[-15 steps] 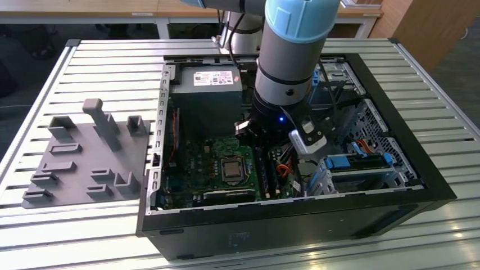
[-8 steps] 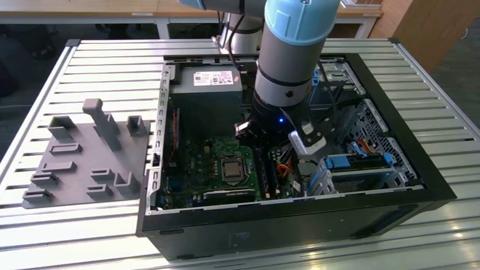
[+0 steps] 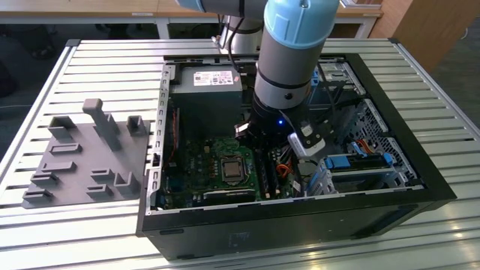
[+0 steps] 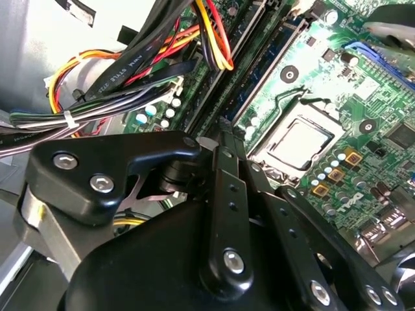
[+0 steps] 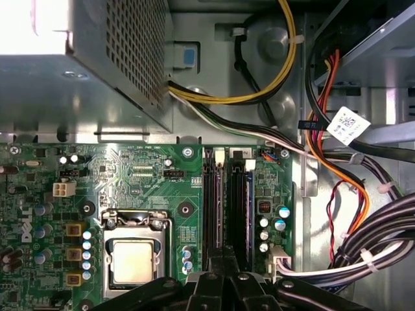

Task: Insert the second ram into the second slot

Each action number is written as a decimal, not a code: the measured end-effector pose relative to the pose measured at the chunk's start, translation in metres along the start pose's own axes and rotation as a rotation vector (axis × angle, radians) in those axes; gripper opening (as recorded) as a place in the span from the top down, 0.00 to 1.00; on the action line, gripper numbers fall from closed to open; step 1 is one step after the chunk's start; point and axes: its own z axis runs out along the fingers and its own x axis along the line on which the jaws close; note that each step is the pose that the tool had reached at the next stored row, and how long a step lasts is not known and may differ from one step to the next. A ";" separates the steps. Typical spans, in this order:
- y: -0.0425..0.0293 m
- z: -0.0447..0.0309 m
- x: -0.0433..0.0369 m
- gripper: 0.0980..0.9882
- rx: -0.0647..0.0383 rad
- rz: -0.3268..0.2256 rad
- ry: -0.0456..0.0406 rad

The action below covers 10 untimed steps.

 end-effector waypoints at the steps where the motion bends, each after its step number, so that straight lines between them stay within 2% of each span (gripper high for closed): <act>1: 0.0000 0.0007 0.0000 0.99 0.000 0.000 0.0001; 6: -0.0002 0.0045 0.0000 0.99 0.000 0.000 0.0002; 10: 0.0001 0.0033 -0.0001 0.99 -0.002 0.000 -0.0007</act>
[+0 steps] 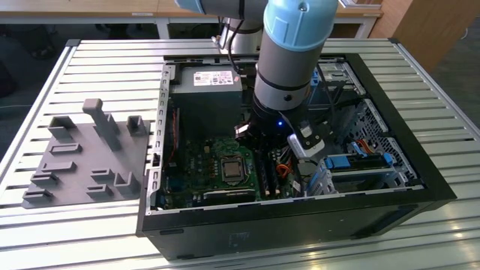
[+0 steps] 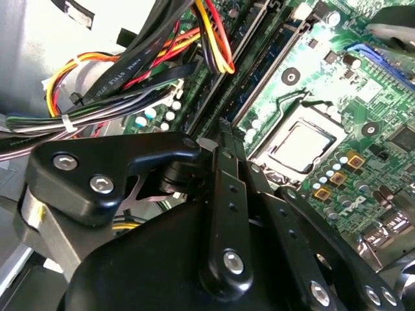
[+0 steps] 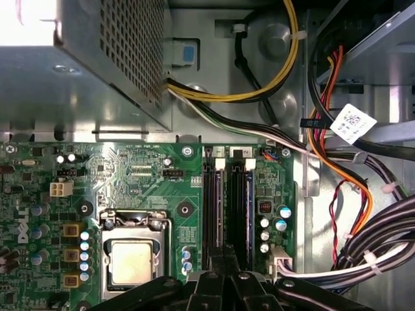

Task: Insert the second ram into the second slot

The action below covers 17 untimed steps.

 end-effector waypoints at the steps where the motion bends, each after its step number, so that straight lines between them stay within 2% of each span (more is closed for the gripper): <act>1: 0.0003 -0.0015 -0.0001 0.99 -0.001 0.000 -0.0004; 4: 0.0002 -0.0088 0.0001 0.99 0.001 0.000 0.0004; 17: 0.0009 -0.0293 0.0006 0.99 0.001 0.000 0.0005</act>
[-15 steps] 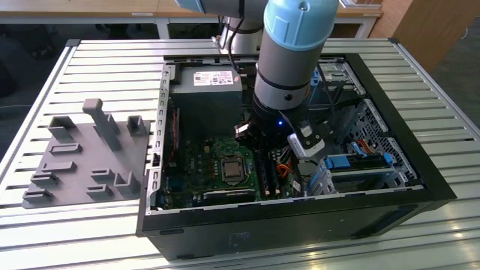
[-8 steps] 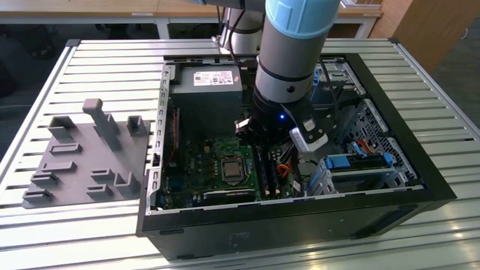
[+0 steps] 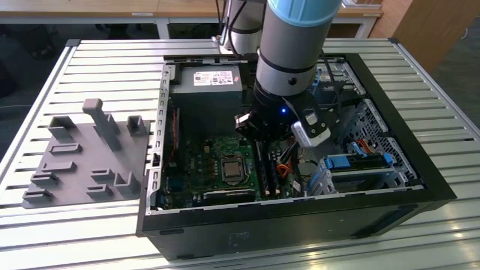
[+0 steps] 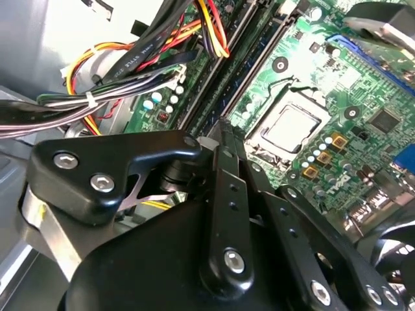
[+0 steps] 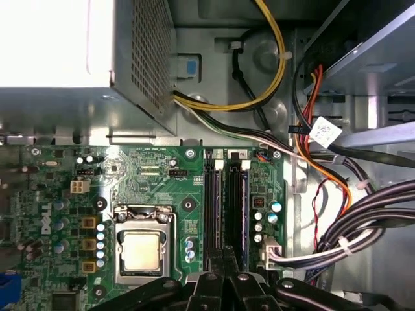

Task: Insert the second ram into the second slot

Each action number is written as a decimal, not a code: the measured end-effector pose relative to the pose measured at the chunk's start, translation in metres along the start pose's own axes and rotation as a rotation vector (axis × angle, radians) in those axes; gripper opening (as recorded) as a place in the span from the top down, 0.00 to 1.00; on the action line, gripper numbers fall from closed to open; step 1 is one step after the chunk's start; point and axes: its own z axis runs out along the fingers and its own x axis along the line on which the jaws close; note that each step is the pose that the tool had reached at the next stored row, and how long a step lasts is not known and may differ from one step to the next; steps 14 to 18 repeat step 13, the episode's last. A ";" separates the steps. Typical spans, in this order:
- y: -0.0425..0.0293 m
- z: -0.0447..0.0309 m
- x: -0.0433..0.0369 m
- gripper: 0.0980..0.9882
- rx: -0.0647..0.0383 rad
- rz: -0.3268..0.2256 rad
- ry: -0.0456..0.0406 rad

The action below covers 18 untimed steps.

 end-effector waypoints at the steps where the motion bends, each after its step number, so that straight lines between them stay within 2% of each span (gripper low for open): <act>1: 0.0000 -0.0014 0.0000 0.99 0.000 0.000 0.0000; 6: 0.0002 -0.0061 0.0001 0.99 0.000 0.000 0.0006; 18: 0.0002 -0.0065 0.0001 0.99 0.000 0.000 0.0008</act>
